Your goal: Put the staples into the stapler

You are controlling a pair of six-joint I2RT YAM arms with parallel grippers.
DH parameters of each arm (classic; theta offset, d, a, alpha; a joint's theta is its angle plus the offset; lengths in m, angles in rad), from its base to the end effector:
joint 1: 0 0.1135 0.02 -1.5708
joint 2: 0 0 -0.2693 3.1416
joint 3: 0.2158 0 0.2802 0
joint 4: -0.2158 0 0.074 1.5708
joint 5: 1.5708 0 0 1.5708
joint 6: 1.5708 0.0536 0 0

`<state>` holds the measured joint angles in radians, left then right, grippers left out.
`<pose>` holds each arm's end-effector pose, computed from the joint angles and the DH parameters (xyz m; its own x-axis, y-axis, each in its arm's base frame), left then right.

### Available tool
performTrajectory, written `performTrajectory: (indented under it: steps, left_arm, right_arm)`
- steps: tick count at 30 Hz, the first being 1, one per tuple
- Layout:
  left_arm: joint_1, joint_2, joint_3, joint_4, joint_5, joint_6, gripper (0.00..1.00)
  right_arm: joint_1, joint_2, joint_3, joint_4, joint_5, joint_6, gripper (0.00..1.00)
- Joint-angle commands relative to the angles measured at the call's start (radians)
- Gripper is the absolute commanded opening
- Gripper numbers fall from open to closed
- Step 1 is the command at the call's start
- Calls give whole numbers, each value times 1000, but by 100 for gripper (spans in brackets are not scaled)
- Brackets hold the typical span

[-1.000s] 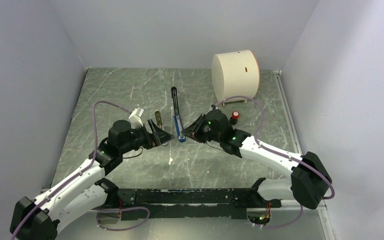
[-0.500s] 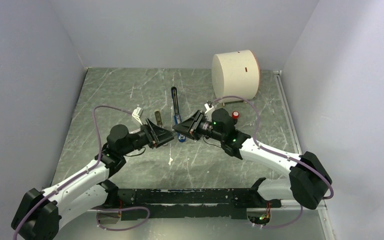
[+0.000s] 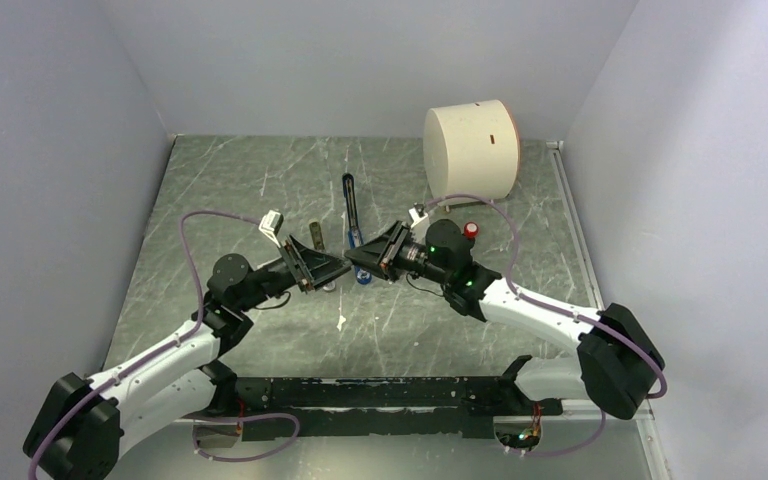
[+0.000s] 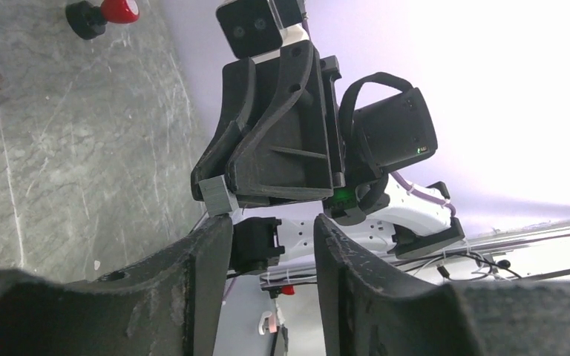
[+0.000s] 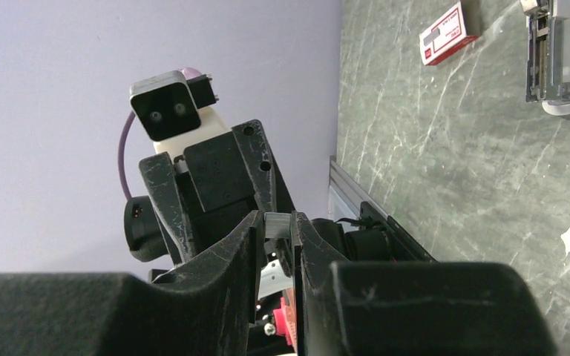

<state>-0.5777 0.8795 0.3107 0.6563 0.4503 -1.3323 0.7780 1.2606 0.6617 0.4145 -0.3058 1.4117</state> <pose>0.1825 -0.1468 0.2348 -0.8134 -0.5141 -0.2723 0.2731 0.0759 -0.9590 0.2171 0.2366 0.2423 -0.8897 0.4452 -0.1012 -0.0105 0.2018 0.9794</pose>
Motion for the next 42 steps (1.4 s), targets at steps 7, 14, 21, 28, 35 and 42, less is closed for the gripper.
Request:
performTrajectory:
  steps: [7,14,21,28,35,42]
  left_arm:
    - [-4,-17,-13,-16,36,30,63]
    - [-2,15,-25,59,28,7,51]
    - [-2,47,-12,127,31,5,48]
    - [-1,35,-2,120,19,17,38]
    - [-2,34,6,94,23,36,31]
    - [-2,34,23,52,34,75,24]
  right_arm:
    - [-16,-38,-26,45,-7,15,23]
    - [-16,-33,-44,76,-33,37,23]
    - [-18,-42,-43,84,-49,43,23]
    - [-19,-47,-49,91,-60,49,23]
    - [-20,-51,-54,93,-63,47,23]
    - [-20,-66,-56,63,-52,28,25]
